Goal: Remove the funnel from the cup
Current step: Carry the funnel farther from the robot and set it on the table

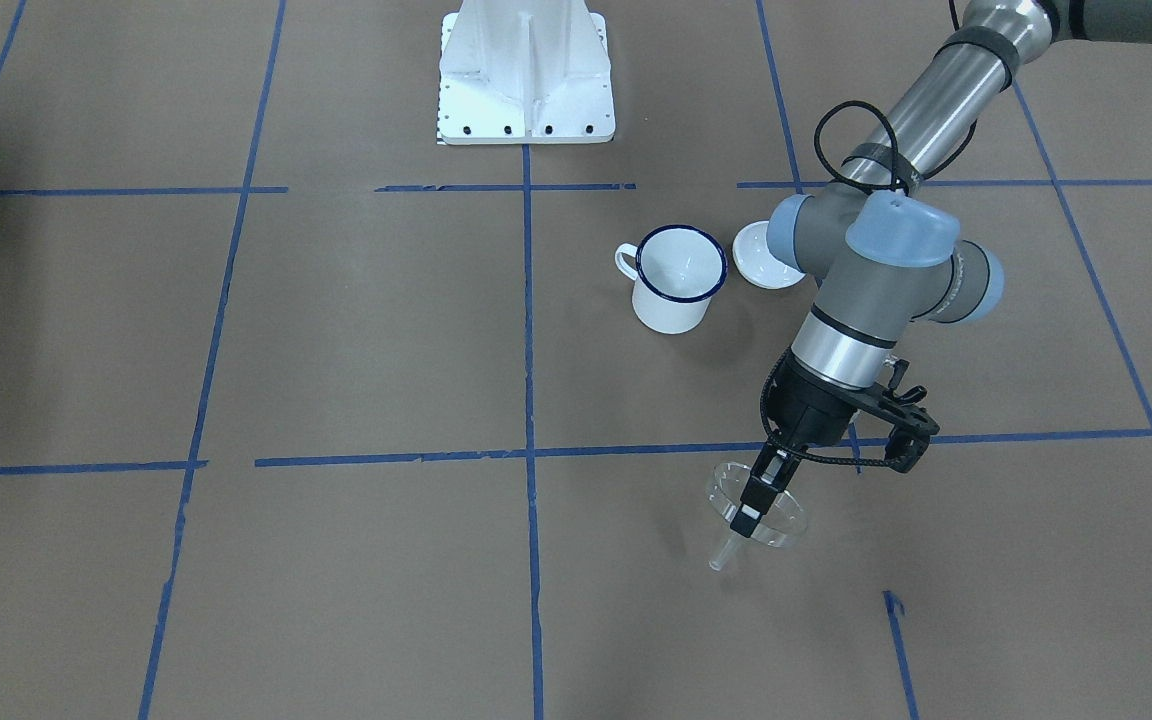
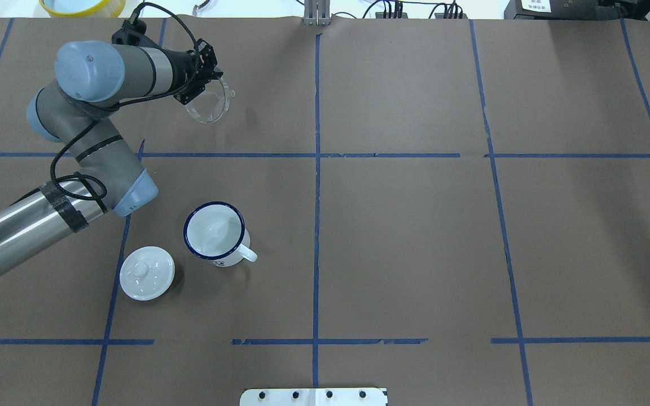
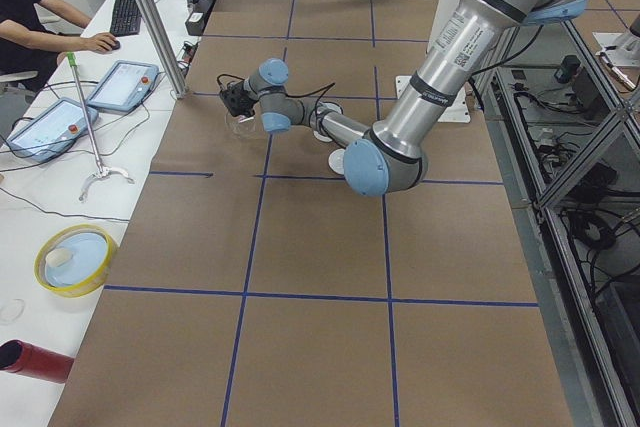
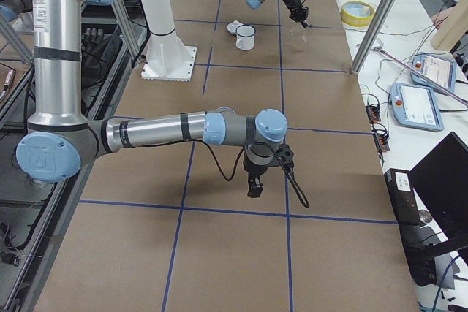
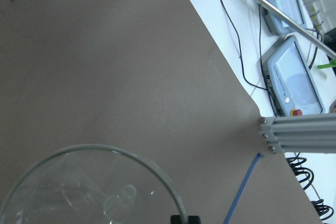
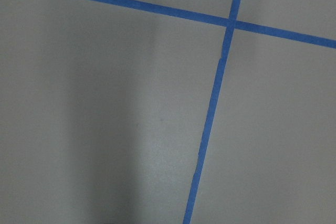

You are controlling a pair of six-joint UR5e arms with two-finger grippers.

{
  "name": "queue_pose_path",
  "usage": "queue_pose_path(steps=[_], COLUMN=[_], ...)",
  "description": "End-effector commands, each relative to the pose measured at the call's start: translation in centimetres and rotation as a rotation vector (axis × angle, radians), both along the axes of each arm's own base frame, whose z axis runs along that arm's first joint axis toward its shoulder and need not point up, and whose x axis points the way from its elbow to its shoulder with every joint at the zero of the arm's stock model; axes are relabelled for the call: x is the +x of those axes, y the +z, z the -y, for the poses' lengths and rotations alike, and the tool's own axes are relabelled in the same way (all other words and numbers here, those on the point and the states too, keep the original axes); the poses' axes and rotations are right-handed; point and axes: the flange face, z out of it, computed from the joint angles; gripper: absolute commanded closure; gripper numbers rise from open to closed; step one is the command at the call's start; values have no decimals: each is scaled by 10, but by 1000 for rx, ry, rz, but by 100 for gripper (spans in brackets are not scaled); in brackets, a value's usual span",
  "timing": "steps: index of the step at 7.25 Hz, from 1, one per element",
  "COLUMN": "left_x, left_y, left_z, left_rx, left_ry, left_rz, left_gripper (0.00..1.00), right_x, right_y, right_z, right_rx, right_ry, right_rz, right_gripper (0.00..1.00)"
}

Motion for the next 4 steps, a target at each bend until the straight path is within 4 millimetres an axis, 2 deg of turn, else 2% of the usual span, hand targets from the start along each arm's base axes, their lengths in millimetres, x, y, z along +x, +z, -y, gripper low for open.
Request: queue_pose_path(steps=[1,2,3,4], left_x=[12,14,17,17], left_y=[24,23,24,23], left_z=[-3,-4,-8,-8], left_rx=[-11,-11,-8,-8], left_ry=[-38,-36,-30,-30], left_rz=[-65,-76,-80,-82], left_gripper=[93,83,58,1], right_x=[0,0,0,0], right_y=[0,0,0,0], right_z=[0,0,0,0], right_rx=[0,0,-1,0], right_ry=[0,0,1,0], right_rz=[0,0,0,0], right_gripper=[0,0,0,0])
